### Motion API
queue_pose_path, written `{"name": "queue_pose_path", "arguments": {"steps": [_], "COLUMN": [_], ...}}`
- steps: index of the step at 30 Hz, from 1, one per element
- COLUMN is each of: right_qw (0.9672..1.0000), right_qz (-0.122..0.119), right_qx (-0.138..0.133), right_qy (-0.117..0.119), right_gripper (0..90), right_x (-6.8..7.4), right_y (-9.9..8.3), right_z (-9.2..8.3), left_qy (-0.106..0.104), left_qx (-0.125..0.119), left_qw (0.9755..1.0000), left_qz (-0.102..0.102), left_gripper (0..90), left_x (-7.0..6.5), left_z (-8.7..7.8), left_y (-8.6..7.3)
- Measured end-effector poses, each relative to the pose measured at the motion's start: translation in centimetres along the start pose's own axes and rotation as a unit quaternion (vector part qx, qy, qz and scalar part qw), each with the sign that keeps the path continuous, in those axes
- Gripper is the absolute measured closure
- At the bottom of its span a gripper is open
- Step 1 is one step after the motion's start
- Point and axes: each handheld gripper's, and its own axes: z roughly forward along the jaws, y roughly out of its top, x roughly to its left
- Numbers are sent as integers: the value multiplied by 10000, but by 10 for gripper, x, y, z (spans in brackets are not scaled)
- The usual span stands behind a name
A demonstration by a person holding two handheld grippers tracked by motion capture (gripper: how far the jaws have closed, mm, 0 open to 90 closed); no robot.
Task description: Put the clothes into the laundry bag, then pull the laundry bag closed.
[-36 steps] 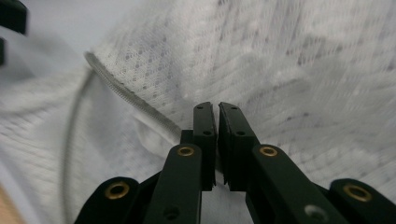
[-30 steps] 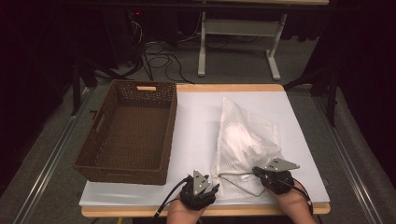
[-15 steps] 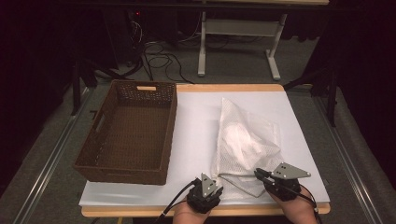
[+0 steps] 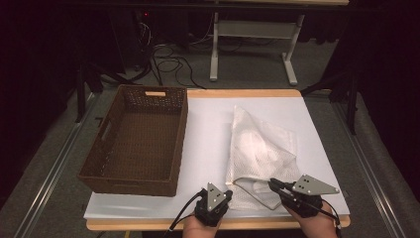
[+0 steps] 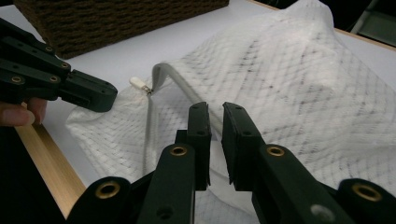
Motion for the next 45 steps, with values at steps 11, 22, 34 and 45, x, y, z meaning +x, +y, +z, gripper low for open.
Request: {"name": "queue_pose_path", "arguments": {"steps": [11,22,34,45], "right_qw": [9998,9983,9946,9978], "right_qz": [-70,-124,-210,-331], "right_qx": [-8,376,794,234], "right_qy": [168,429,642,522], "right_gripper": [798,647,843,892], "right_x": [19,29,36,41], "right_y": [2,-1,-3,7], "right_z": [5,28,64,45], "left_qy": [-51,-61,-131,-565], "left_qx": [-14,-233,-289,-40], "left_qw": [10000,9997,9990,9974], "left_qz": [-60,63,323,-453], "left_gripper": [887,889,882,592], "left_x": [4,1,-12,7], "left_z": [-2,-8,-11,8], "left_y": [-2,1,6,-1]}}
